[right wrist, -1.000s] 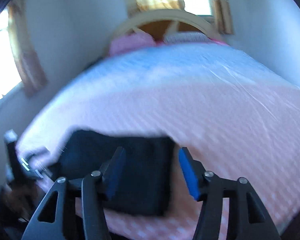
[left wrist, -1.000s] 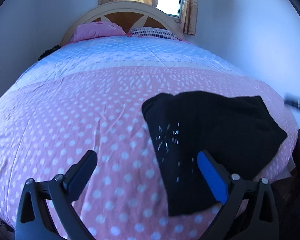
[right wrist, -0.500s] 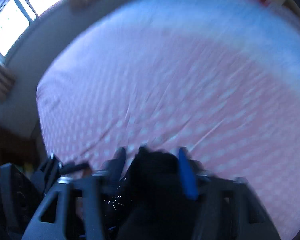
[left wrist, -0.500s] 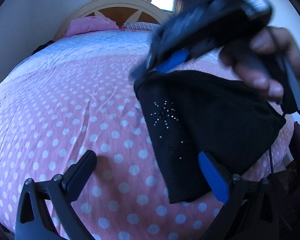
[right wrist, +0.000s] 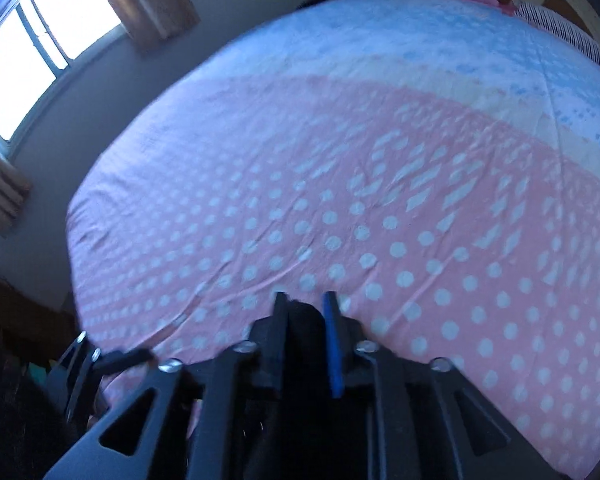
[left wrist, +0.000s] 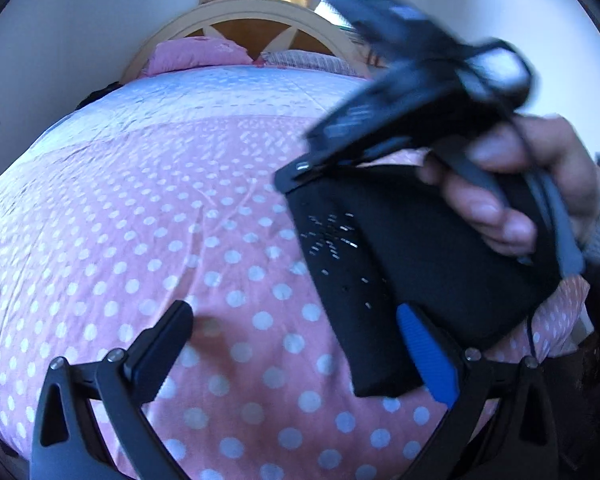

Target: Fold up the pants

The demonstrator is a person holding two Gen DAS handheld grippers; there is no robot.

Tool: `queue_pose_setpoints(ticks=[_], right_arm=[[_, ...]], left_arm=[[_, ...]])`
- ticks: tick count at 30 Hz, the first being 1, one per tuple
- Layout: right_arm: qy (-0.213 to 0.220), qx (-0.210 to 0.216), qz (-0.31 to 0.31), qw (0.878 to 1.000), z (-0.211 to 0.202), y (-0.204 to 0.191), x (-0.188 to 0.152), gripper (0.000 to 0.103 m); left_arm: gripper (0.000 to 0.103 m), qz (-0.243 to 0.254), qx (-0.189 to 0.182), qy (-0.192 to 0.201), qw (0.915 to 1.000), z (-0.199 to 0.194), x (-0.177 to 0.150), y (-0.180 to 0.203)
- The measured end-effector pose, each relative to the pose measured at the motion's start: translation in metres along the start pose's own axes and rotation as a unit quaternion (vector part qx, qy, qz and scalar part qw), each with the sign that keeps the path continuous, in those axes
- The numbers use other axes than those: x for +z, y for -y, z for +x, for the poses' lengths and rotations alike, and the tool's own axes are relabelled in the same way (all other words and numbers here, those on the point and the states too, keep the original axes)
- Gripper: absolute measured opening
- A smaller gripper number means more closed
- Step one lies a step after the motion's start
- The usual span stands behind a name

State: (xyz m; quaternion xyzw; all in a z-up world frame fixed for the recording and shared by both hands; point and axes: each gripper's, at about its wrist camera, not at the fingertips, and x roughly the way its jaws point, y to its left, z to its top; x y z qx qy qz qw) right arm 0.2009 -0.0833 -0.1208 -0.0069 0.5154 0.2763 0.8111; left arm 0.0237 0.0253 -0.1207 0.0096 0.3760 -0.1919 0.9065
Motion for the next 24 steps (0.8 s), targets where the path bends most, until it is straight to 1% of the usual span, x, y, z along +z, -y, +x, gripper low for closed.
queue_pose_setpoints(ticks=[1, 2, 3, 4, 5, 6, 8, 11, 13, 14, 15, 16, 17, 18, 20, 21, 22, 23, 24], right_arm=[[0.026, -0.019, 0.001, 0.999, -0.021, 0.002, -0.006, 0.051], [0.052, -0.030, 0.005, 0.998, -0.041, 0.005, -0.013, 0.054], [0.077, -0.031, 0.012, 0.997, -0.061, 0.009, -0.022, 0.054], [0.093, -0.023, 0.019, 0.995, -0.075, 0.014, -0.029, 0.054], [0.102, -0.013, 0.025, 0.994, -0.087, 0.018, -0.036, 0.054], [0.111, -0.008, 0.029, 0.993, -0.104, 0.021, -0.052, 0.054], [0.115, -0.024, 0.021, 0.993, -0.121, 0.025, -0.078, 0.054], [0.104, -0.035, 0.009, 0.994, -0.126, 0.027, -0.114, 0.054], [0.085, -0.057, 0.015, 0.995, -0.119, 0.032, -0.141, 0.054], [0.073, -0.066, 0.029, 0.995, -0.112, 0.039, -0.153, 0.054], [0.067, -0.068, 0.038, 0.995, -0.108, 0.045, -0.161, 0.054], [0.090, -0.055, 0.039, 0.994, -0.107, 0.051, -0.172, 0.054], [0.109, -0.048, 0.034, 0.992, -0.107, 0.053, -0.178, 0.054], [0.116, -0.047, 0.031, 0.992, -0.108, 0.054, -0.181, 0.054], [0.120, -0.042, 0.040, 0.991, -0.111, 0.054, -0.178, 0.054], [0.122, -0.031, 0.055, 0.991, -0.119, 0.057, -0.176, 0.054], [0.137, -0.018, 0.069, 0.988, -0.129, 0.063, -0.176, 0.054], [0.154, -0.016, 0.077, 0.985, -0.140, 0.064, -0.177, 0.054], [0.186, -0.028, 0.089, 0.978, -0.156, 0.073, -0.176, 0.054]], left_arm=[[0.103, -0.008, 0.003, 0.006, 0.9999, -0.003, 0.002, -0.002], [0.103, -0.014, 0.008, 0.011, 0.9998, -0.006, 0.004, -0.004], [0.103, -0.018, 0.012, 0.015, 0.9997, -0.009, 0.006, -0.005], [0.103, -0.022, 0.015, 0.023, 0.9994, -0.012, 0.008, -0.006], [0.103, -0.025, 0.014, 0.027, 0.9992, -0.014, 0.010, -0.006], [0.103, -0.025, 0.013, 0.033, 0.9991, -0.017, 0.012, -0.006], [0.103, -0.016, 0.008, 0.037, 0.9992, -0.018, 0.017, 0.000], [0.103, 0.007, -0.008, 0.039, 0.9992, -0.018, 0.022, 0.019], [0.103, 0.027, -0.016, 0.023, 0.9992, -0.010, 0.021, 0.033], [0.103, 0.037, -0.016, 0.012, 0.9991, -0.005, 0.021, 0.038], [0.103, 0.058, -0.007, -0.007, 0.9983, 0.004, 0.018, 0.046], [0.103, 0.075, 0.011, -0.022, 0.9969, 0.012, 0.014, 0.051], [0.103, 0.076, 0.010, -0.023, 0.9968, 0.015, 0.012, 0.048], [0.103, 0.067, 0.002, -0.020, 0.9975, 0.015, 0.012, 0.045], [0.103, 0.036, -0.015, -0.041, 0.9984, 0.015, 0.015, 0.038], [0.103, 0.024, -0.018, -0.044, 0.9986, 0.012, 0.018, 0.036], [0.103, 0.018, -0.014, -0.037, 0.9991, 0.007, 0.021, 0.035], [0.103, 0.019, -0.005, -0.022, 0.9996, 0.000, 0.025, 0.034], [0.103, 0.023, -0.001, -0.007, 0.9997, -0.005, 0.028, 0.034]])
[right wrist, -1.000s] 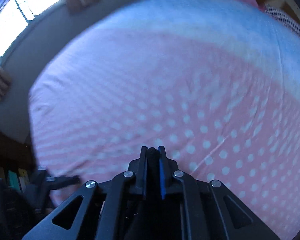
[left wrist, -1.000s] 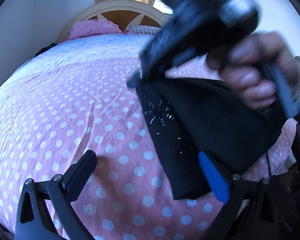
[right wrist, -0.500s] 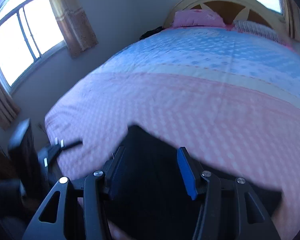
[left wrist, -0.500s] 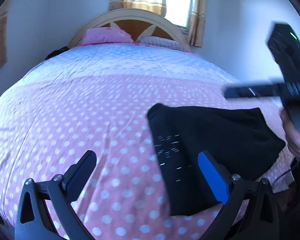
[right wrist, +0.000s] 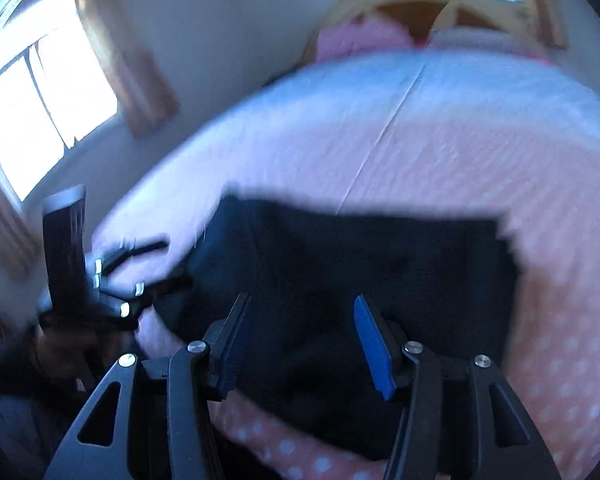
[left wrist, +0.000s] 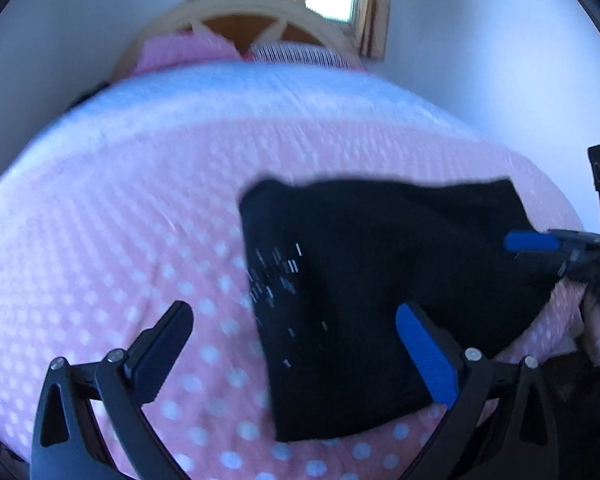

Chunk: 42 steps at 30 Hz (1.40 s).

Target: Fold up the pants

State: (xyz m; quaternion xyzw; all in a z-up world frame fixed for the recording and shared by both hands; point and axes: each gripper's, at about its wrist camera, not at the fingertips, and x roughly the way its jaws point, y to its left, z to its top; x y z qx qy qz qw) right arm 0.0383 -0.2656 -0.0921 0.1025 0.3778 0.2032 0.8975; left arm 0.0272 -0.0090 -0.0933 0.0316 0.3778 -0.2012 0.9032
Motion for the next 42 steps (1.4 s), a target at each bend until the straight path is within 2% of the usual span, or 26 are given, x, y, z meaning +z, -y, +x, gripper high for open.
queue_pose_setpoints(ticks=[2, 6, 9, 11, 13, 16, 19, 20, 21, 22, 23, 24, 28, 30, 32, 33, 34, 36, 42], right_arm=[[0.015, -0.035, 0.022, 0.999, -0.011, 0.015, 0.011, 0.054], [-0.024, -0.025, 0.087, 0.996, 0.006, 0.055, 0.020, 0.052], [-0.027, -0.036, 0.088, 0.995, 0.018, 0.067, 0.018, 0.038], [-0.025, -0.044, 0.097, 0.994, 0.015, 0.069, 0.018, 0.036], [-0.023, -0.057, 0.084, 0.995, 0.009, 0.061, 0.018, 0.036], [-0.008, -0.101, 0.051, 0.994, -0.011, 0.039, 0.007, 0.036], [-0.012, -0.118, 0.045, 0.992, -0.029, 0.025, -0.011, 0.035], [-0.021, -0.121, 0.037, 0.992, -0.031, 0.021, -0.016, 0.032], [-0.038, -0.128, 0.025, 0.991, -0.029, 0.015, -0.024, 0.017], [-0.059, -0.143, 0.014, 0.988, -0.025, 0.012, -0.034, 0.008], [-0.073, -0.151, 0.010, 0.986, -0.019, 0.012, -0.045, 0.008], [-0.061, -0.150, 0.002, 0.987, -0.021, 0.013, -0.050, 0.008], [-0.056, -0.130, 0.028, 0.990, -0.028, 0.021, -0.047, 0.006], [-0.045, -0.124, 0.027, 0.991, -0.032, 0.019, -0.047, 0.009], [-0.023, -0.112, 0.040, 0.993, -0.040, 0.024, -0.046, 0.023], [-0.016, -0.109, 0.047, 0.993, -0.042, 0.026, -0.044, 0.045], [-0.004, -0.108, 0.059, 0.992, -0.046, 0.031, -0.041, 0.060], [0.020, -0.116, 0.080, 0.990, -0.052, 0.040, -0.036, 0.063], [0.026, -0.129, 0.125, 0.983, -0.044, 0.057, -0.028, 0.063]], left_arm=[[0.103, -0.001, 0.002, 0.021, 0.9998, -0.006, 0.010, 0.000], [0.103, 0.008, -0.007, 0.019, 0.9998, 0.006, 0.024, 0.015], [0.103, 0.059, 0.022, -0.023, 0.9977, 0.038, 0.023, 0.036], [0.103, 0.064, 0.025, -0.031, 0.9972, 0.046, 0.023, 0.040], [0.103, 0.054, 0.018, -0.022, 0.9981, 0.039, 0.021, 0.038], [0.103, 0.038, 0.013, -0.018, 0.9990, 0.027, 0.021, 0.029], [0.103, 0.012, 0.010, -0.009, 0.9998, 0.018, 0.021, 0.012], [0.103, 0.001, 0.010, -0.006, 0.9999, 0.016, 0.020, 0.006], [0.103, -0.008, 0.010, -0.003, 0.9999, 0.015, 0.020, 0.002], [0.103, -0.017, 0.012, -0.001, 0.9998, 0.014, 0.017, -0.003], [0.103, -0.026, 0.013, -0.002, 0.9996, 0.018, 0.016, -0.009], [0.103, -0.033, 0.012, -0.006, 0.9993, 0.023, 0.016, -0.014], [0.103, -0.048, 0.014, -0.005, 0.9987, 0.025, 0.009, -0.024], [0.103, -0.053, 0.010, 0.005, 0.9985, 0.024, 0.012, -0.028], [0.103, -0.062, 0.001, 0.012, 0.9980, 0.023, 0.014, -0.033], [0.103, -0.066, -0.004, 0.010, 0.9978, 0.025, 0.015, -0.035], [0.103, -0.067, -0.006, 0.006, 0.9977, 0.028, 0.016, -0.036], [0.103, -0.063, -0.001, 0.000, 0.9980, 0.034, 0.018, -0.035], [0.103, -0.058, 0.000, -0.015, 0.9982, 0.048, 0.018, -0.033]])
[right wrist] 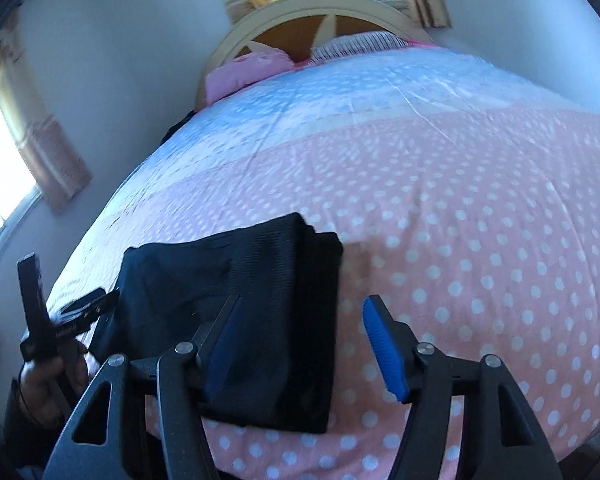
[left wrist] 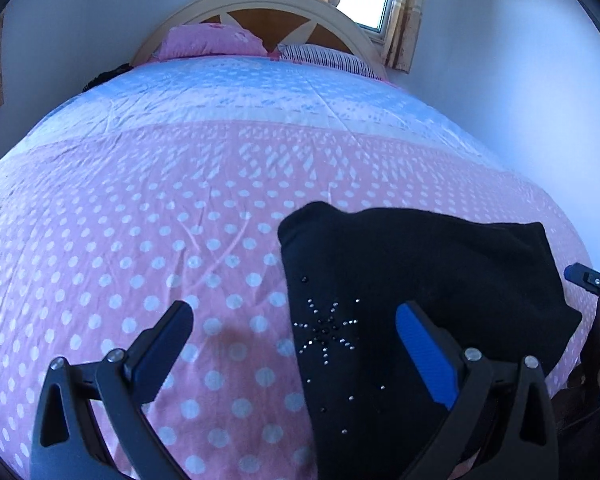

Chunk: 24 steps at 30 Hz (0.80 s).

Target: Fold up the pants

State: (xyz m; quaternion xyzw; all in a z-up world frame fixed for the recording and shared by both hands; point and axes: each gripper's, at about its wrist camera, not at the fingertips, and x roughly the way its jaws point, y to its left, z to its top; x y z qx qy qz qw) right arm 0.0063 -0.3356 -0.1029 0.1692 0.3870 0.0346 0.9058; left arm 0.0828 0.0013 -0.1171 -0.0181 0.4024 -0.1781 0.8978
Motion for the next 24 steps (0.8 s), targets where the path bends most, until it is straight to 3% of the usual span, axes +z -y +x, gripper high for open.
queue_pose_setpoints(ticks=[6, 17, 19, 22, 24], right_arm=[[-0.028, 0.016, 0.028, 0.999, 0.023, 0.006, -0.005, 0.063], [-0.030, 0.031, 0.054, 0.998, 0.033, 0.013, -0.007, 0.062], [-0.031, 0.036, 0.057, 0.997, 0.034, 0.014, -0.007, 0.055], [-0.036, 0.061, 0.067, 0.995, 0.035, 0.015, -0.008, 0.039], [-0.036, 0.068, 0.067, 0.995, 0.035, 0.014, -0.008, 0.035]], left_arm=[[0.103, -0.004, -0.007, -0.009, 0.9999, 0.008, 0.004, -0.003], [0.102, 0.003, -0.024, -0.025, 0.9994, 0.015, 0.008, 0.000], [0.099, 0.009, -0.032, -0.026, 0.9991, 0.015, 0.008, 0.001], [0.079, 0.015, -0.055, -0.025, 0.9981, 0.013, 0.008, 0.003], [0.058, 0.019, -0.075, -0.027, 0.9966, 0.013, 0.008, 0.006]])
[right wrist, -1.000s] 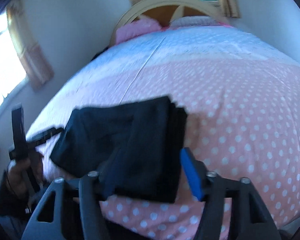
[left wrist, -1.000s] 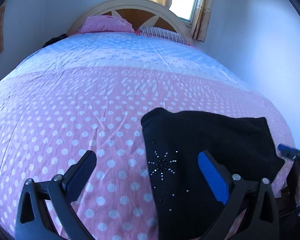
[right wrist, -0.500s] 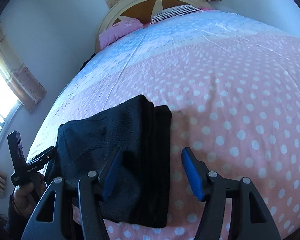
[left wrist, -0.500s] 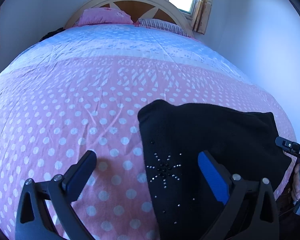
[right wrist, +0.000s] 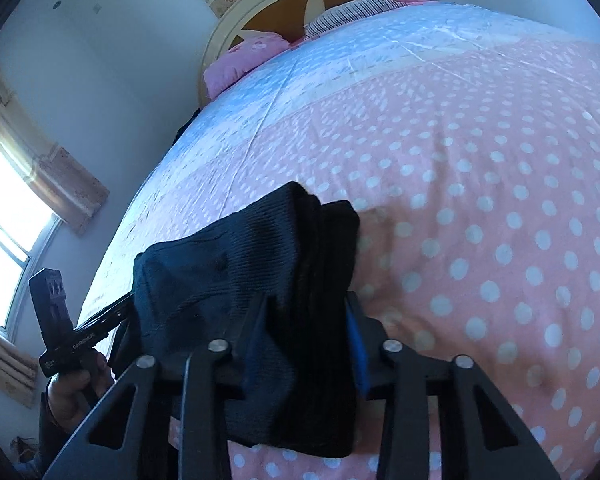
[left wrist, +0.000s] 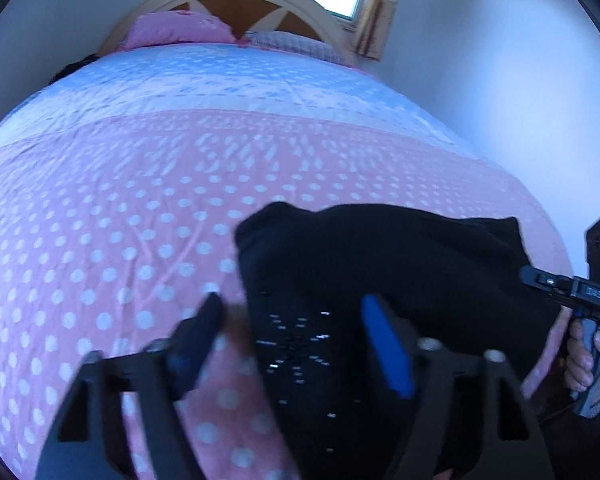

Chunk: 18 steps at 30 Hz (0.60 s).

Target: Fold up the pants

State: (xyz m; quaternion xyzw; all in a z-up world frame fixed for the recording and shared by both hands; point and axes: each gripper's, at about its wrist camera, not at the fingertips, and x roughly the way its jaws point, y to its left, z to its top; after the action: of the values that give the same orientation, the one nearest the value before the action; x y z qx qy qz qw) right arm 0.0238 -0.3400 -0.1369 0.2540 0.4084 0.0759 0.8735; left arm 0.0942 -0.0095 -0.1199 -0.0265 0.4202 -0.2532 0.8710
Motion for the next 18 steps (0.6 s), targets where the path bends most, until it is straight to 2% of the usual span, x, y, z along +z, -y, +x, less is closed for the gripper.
queue_pose_setpoints(ticks=[2, 4, 5, 6, 10, 18], right_arm=[[0.002, 0.004, 0.004, 1.000, -0.001, 0.000, -0.002, 0.033], [0.009, 0.002, -0.001, 1.000, -0.003, -0.004, -0.003, 0.028], [0.012, -0.001, -0.005, 1.000, -0.004, -0.006, -0.004, 0.028], [0.015, -0.007, -0.013, 1.000, -0.005, -0.010, -0.005, 0.026], [0.027, -0.023, -0.036, 0.999, -0.013, -0.024, -0.005, 0.025], [0.033, -0.006, -0.075, 0.997, -0.027, -0.061, 0.017, 0.024]], left_arm=[[0.053, 0.005, -0.004, 0.002, 1.0000, 0.000, 0.000, 0.004], [0.038, 0.011, -0.003, 0.007, 0.9999, -0.002, -0.001, 0.006], [0.025, 0.015, 0.002, 0.010, 0.9998, -0.003, 0.000, 0.006], [0.019, 0.019, 0.003, 0.011, 0.9998, -0.005, 0.000, 0.007], [0.013, 0.033, 0.015, 0.021, 0.9991, -0.013, 0.002, 0.012], [0.010, 0.039, 0.012, 0.054, 0.9977, -0.048, 0.011, 0.012]])
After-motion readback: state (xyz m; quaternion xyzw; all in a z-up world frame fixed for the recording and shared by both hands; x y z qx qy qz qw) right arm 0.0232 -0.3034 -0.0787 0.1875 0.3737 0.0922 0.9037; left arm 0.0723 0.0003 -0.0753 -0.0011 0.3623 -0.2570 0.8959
